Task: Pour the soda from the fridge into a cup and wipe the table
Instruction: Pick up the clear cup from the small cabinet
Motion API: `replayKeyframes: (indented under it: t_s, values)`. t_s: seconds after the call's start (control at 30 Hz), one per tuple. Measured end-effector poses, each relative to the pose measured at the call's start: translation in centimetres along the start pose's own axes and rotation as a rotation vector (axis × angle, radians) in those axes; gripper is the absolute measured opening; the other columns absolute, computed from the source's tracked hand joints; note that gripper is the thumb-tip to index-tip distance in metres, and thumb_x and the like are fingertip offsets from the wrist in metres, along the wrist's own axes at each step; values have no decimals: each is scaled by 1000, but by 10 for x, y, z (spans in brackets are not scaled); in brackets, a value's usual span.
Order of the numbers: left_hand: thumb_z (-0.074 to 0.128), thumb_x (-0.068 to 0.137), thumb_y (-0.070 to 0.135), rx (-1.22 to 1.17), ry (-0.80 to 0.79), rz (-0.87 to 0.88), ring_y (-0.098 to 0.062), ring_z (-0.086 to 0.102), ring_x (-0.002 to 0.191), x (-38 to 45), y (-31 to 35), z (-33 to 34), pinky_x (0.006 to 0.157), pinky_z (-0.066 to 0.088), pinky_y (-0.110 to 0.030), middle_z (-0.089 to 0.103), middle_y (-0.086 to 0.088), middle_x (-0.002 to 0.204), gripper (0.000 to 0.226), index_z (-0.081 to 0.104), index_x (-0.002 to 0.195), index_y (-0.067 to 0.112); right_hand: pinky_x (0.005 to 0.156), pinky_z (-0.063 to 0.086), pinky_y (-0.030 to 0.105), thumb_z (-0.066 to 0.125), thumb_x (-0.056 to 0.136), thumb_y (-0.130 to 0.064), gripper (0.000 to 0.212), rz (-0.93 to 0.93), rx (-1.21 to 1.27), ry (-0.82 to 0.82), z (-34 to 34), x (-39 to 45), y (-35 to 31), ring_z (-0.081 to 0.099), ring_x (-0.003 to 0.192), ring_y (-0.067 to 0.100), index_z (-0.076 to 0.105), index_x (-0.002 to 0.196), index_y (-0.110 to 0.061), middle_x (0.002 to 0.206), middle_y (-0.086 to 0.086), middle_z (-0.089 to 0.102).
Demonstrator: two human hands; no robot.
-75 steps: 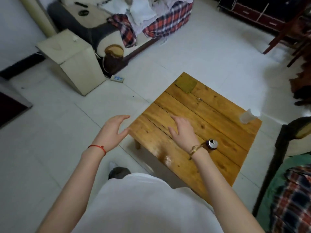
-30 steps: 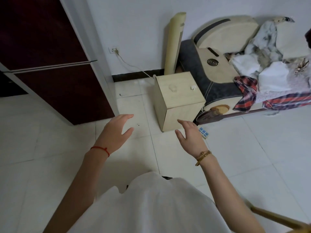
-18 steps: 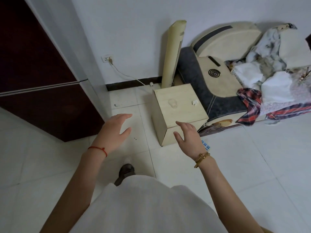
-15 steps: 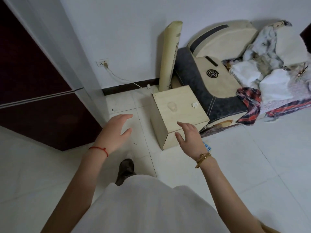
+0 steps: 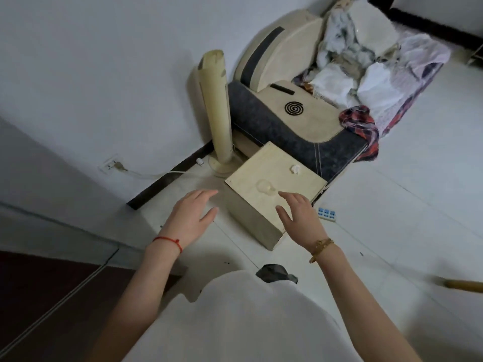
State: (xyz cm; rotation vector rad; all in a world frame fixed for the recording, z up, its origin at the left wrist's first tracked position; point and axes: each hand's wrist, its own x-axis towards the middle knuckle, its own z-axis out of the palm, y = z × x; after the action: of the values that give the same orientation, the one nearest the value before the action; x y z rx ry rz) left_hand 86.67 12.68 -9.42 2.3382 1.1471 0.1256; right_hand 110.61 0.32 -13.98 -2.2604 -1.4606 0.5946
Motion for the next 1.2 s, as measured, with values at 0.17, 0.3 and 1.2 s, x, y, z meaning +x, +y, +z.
replayKeyframes:
  t_s: [0.17, 0.3, 1.2]
  values:
    - [45, 101, 31, -5, -110, 73, -14, 40, 136, 53, -17, -12, 114, 33, -33, 46, 2, 146, 45, 43, 144, 21, 113, 31, 38, 45, 100, -32, 44, 152, 28, 56, 4, 14, -3, 38, 135, 24, 46, 140, -14, 141, 5, 51]
    - [44, 101, 31, 17, -162, 134, -14, 41, 136, 95, -22, -12, 113, 34, -33, 47, 3, 146, 44, 43, 144, 22, 111, 32, 40, 45, 100, -32, 44, 261, 53, 97, 6, 26, 2, 39, 135, 24, 45, 140, -15, 140, 4, 50]
    - [54, 95, 17, -92, -399, 50, -23, 47, 131, 317, -5, 108, 109, 40, -40, 48, -4, 144, 50, 43, 144, 16, 95, 41, 28, 39, 101, -20, 36, 806, 422, 90, 26, 160, 122, 57, 116, 29, 56, 130, -7, 128, 14, 60]
